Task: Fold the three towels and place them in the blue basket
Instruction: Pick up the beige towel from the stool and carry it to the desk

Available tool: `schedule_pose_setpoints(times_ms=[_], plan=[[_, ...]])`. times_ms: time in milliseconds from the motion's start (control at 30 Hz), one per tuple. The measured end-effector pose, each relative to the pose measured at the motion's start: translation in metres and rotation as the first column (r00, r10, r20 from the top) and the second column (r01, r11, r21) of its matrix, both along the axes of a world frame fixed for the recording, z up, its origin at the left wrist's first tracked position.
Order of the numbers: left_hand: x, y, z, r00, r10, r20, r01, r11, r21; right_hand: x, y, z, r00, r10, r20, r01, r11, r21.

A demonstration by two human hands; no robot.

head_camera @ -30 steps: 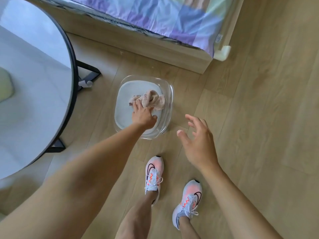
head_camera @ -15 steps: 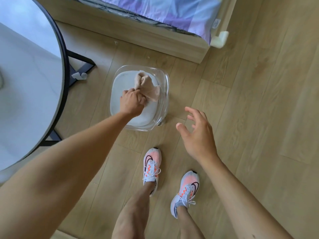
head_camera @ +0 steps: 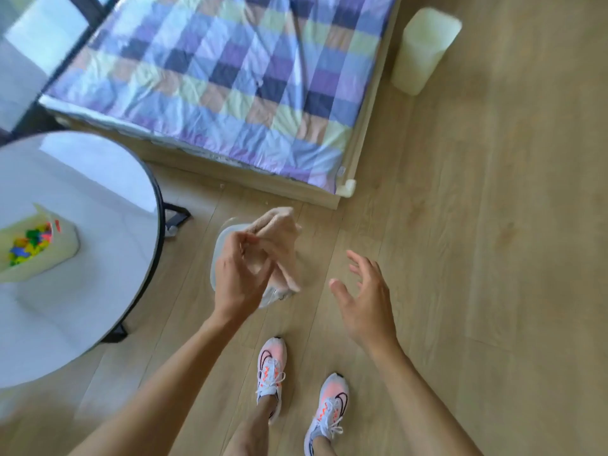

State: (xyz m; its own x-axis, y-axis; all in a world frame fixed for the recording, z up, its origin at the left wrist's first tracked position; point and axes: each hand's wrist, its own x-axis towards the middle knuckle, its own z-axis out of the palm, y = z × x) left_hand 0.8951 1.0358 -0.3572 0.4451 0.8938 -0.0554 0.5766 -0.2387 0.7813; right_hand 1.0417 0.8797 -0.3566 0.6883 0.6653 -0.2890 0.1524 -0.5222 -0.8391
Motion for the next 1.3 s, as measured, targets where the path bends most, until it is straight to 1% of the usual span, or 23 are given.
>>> schedule_pose_setpoints(times_ms=[167, 400, 533, 667, 833, 1000, 1100, 1167, 1300], plan=[[0.032, -0.053, 0.101, 0.993, 0.044, 0.106, -0.039, 0.998, -0.048, 0.037, -0.040, 0.084, 0.994, -0.109, 0.033, 0.106, 0.991, 0.078], [0.098, -0.110, 0.234, 0.956, -0.007, 0.293, 0.030, 0.997, -0.073, 0.091, -0.098, 0.190, 0.972, -0.221, 0.078, 0.206, 0.964, 0.171], [0.139, -0.120, 0.282, 0.922, -0.049, 0.384, 0.078, 0.995, -0.061, 0.127, -0.113, 0.238, 0.952, -0.293, 0.087, 0.265, 0.934, 0.240], [0.182, -0.121, 0.318, 0.899, -0.106, 0.424, 0.115, 0.993, 0.005, 0.167, -0.113, 0.274, 0.931, -0.357, 0.079, 0.317, 0.894, 0.316], [0.243, -0.109, 0.343, 0.860, -0.159, 0.485, 0.169, 0.985, 0.022, 0.222, -0.098, 0.301, 0.907, -0.409, 0.098, 0.353, 0.867, 0.353], [0.316, -0.081, 0.354, 0.833, -0.186, 0.521, 0.218, 0.976, -0.001, 0.288, -0.066, 0.318, 0.895, -0.434, 0.099, 0.376, 0.856, 0.355], [0.364, -0.060, 0.361, 0.802, -0.196, 0.564, 0.267, 0.963, -0.044, 0.331, -0.038, 0.326, 0.884, -0.456, 0.098, 0.399, 0.849, 0.346], [0.398, -0.043, 0.367, 0.796, -0.202, 0.570, 0.288, 0.955, -0.064, 0.362, -0.020, 0.332, 0.882, -0.463, 0.088, 0.408, 0.844, 0.349], [0.458, -0.011, 0.376, 0.796, -0.224, 0.563, 0.290, 0.957, -0.028, 0.419, 0.008, 0.343, 0.875, -0.478, 0.071, 0.423, 0.828, 0.368]])
